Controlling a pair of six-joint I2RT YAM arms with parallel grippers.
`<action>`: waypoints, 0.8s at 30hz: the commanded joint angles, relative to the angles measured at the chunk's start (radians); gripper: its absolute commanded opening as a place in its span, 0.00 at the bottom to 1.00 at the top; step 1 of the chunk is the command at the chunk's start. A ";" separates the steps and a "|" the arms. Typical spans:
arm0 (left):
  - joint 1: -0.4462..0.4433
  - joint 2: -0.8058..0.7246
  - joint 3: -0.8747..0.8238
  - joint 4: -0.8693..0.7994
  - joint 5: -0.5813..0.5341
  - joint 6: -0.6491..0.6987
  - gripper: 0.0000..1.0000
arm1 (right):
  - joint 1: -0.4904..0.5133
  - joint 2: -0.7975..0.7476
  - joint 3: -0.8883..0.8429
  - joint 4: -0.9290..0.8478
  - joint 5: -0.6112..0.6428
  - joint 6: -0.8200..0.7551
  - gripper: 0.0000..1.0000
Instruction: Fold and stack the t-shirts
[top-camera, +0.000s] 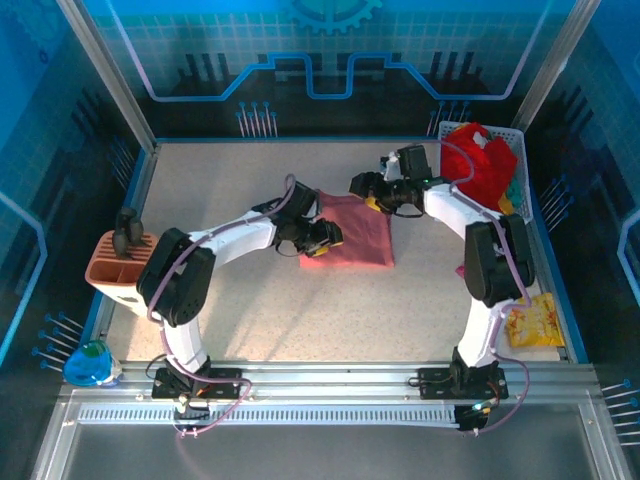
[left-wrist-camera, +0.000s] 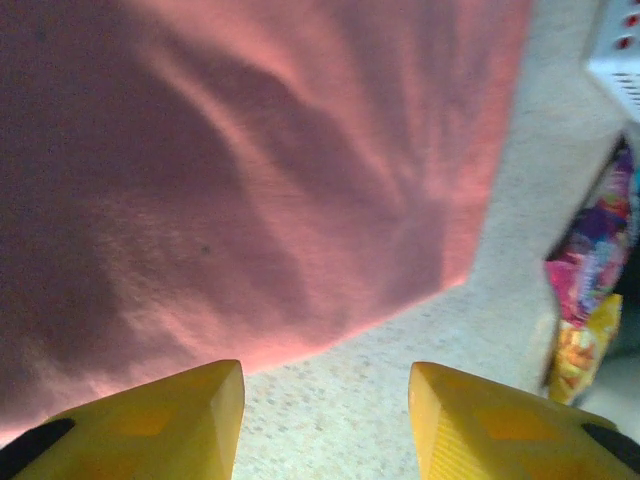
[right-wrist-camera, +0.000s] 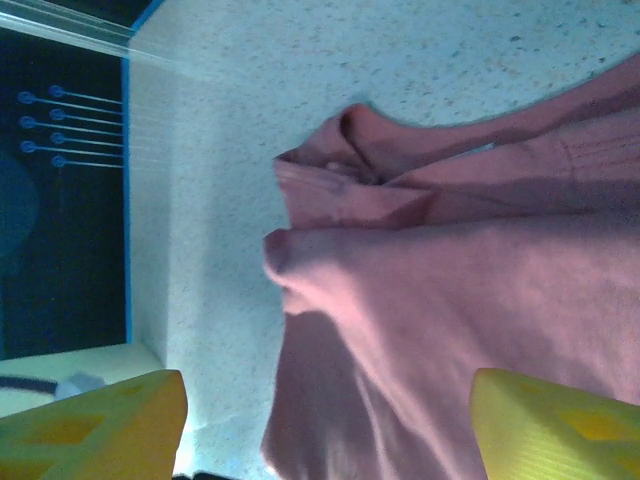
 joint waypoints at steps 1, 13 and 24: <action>0.007 0.051 -0.034 0.055 -0.020 -0.027 0.48 | -0.013 0.108 0.063 -0.015 -0.009 -0.022 0.75; 0.044 0.017 -0.197 0.090 -0.032 -0.030 0.47 | -0.079 0.235 0.103 -0.052 -0.029 -0.066 0.75; 0.208 -0.198 -0.116 -0.175 -0.019 0.146 0.54 | -0.089 0.132 0.123 -0.110 -0.053 -0.109 0.77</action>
